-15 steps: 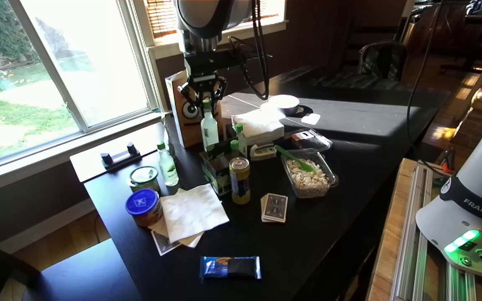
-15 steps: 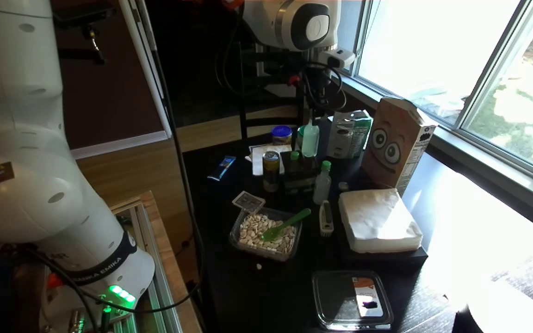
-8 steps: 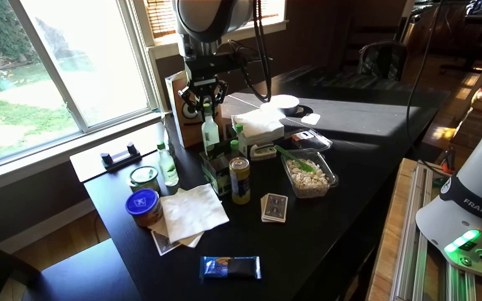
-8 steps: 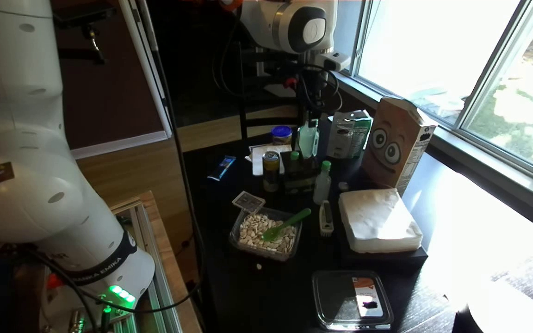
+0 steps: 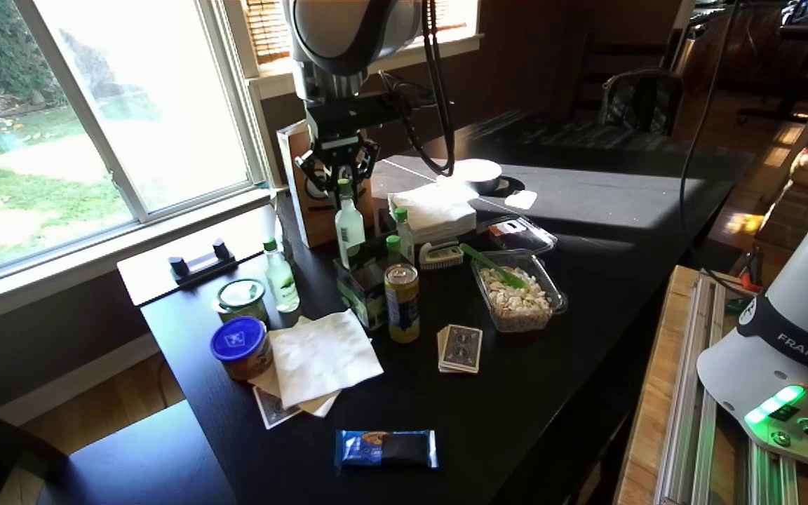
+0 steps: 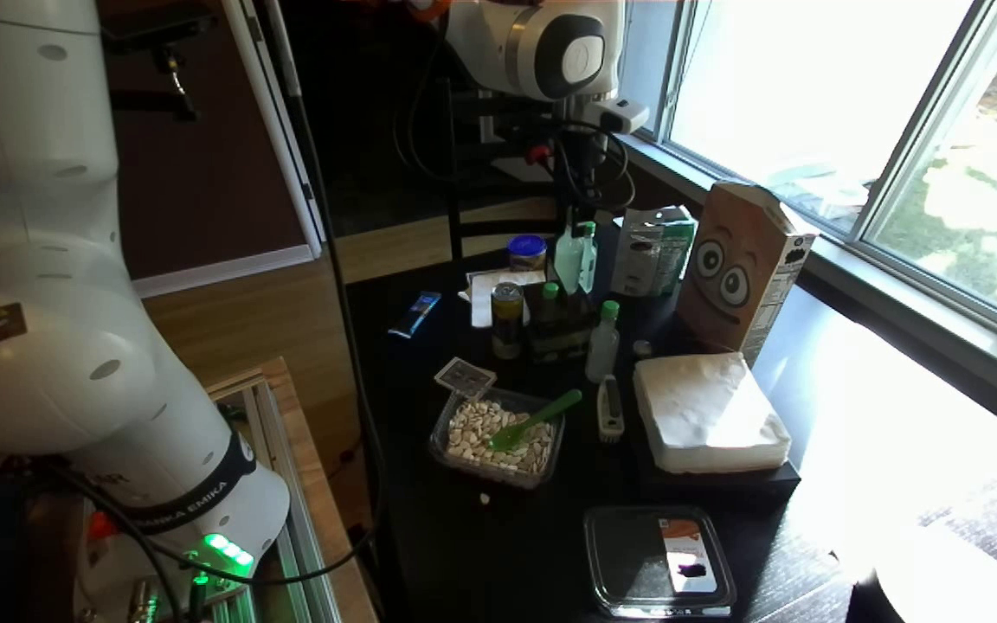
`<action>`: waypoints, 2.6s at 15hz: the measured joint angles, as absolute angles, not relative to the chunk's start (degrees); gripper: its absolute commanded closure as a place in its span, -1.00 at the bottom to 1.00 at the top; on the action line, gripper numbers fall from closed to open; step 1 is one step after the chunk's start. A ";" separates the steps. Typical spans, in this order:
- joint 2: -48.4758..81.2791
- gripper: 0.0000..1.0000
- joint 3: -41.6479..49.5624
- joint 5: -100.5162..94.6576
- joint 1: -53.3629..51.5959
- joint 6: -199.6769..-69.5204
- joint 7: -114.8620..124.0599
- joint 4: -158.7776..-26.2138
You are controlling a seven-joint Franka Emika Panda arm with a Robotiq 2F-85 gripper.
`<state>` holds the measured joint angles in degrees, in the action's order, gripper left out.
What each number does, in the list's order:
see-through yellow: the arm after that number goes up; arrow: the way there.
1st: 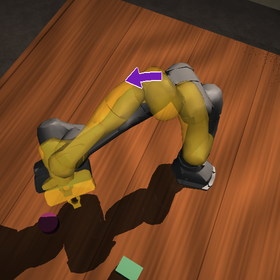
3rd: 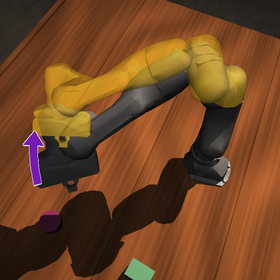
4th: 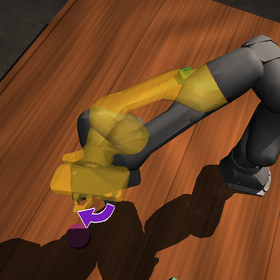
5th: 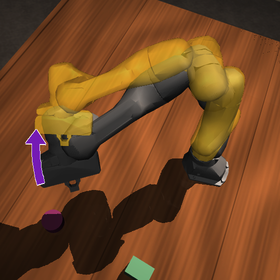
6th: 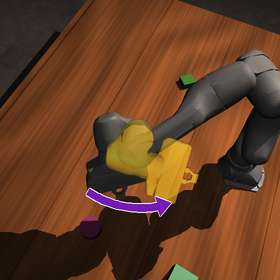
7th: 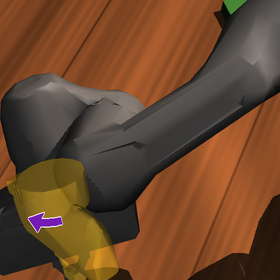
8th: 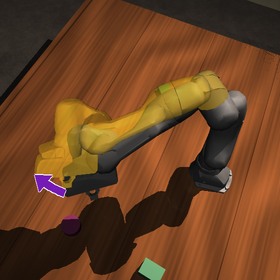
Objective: Put one of the bottles inside the drink package
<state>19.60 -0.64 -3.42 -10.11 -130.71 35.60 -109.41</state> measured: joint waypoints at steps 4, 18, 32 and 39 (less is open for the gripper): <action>20.62 0.86 -0.97 -3.41 -10.22 -130.71 35.60 -109.29; 25.96 0.86 -1.50 4.00 -10.29 -132.08 35.27 -108.85; 28.31 0.86 3.08 -2.97 -14.58 -142.18 40.48 -109.34; 29.85 0.86 3.20 -3.49 -15.40 -142.32 40.87 -109.33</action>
